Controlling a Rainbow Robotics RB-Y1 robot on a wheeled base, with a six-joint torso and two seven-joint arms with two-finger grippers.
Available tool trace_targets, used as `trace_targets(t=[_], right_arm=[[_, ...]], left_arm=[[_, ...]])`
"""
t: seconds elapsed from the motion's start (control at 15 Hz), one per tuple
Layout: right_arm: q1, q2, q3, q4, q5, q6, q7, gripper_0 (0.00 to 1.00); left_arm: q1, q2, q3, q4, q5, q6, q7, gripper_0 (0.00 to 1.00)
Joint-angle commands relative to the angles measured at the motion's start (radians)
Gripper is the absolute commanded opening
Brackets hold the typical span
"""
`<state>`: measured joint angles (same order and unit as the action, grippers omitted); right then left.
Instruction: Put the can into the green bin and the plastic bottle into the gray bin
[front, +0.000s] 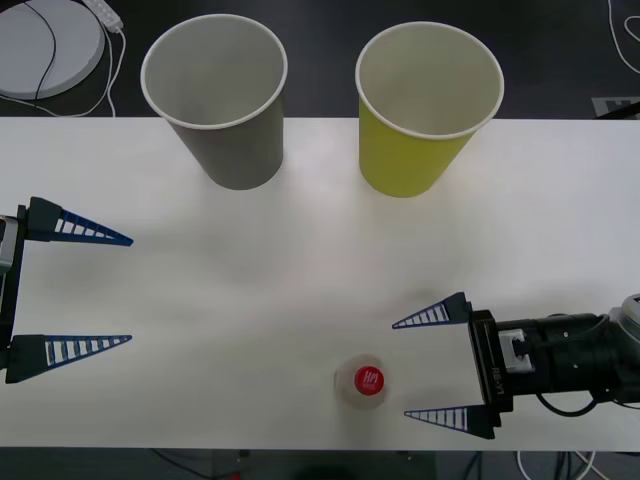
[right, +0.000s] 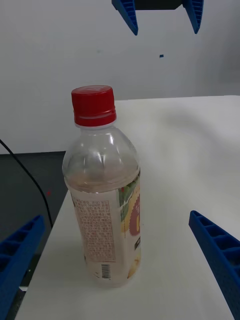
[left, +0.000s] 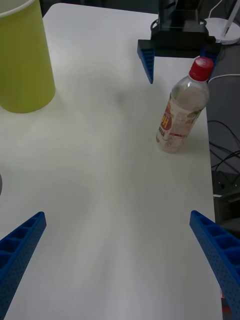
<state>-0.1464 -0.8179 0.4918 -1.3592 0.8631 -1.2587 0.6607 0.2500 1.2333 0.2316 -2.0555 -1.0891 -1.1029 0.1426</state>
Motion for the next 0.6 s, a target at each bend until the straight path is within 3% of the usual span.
trace_targets(t=[0.07, 0.6], right_arm=[[-0.015, 0.003, 0.03, -0.001, -0.001, 0.018, 0.003, 1.0], [-0.068, 0.037, 0.123, 0.0, -0.003, 0.074, 0.011, 1.0]], left_arm=[[0.0, 0.0, 0.0, 0.0, 0.0, 0.0, 0.0, 1.0], [0.0, 0.0, 0.0, 0.0, 0.0, 0.0, 0.0, 1.0]])
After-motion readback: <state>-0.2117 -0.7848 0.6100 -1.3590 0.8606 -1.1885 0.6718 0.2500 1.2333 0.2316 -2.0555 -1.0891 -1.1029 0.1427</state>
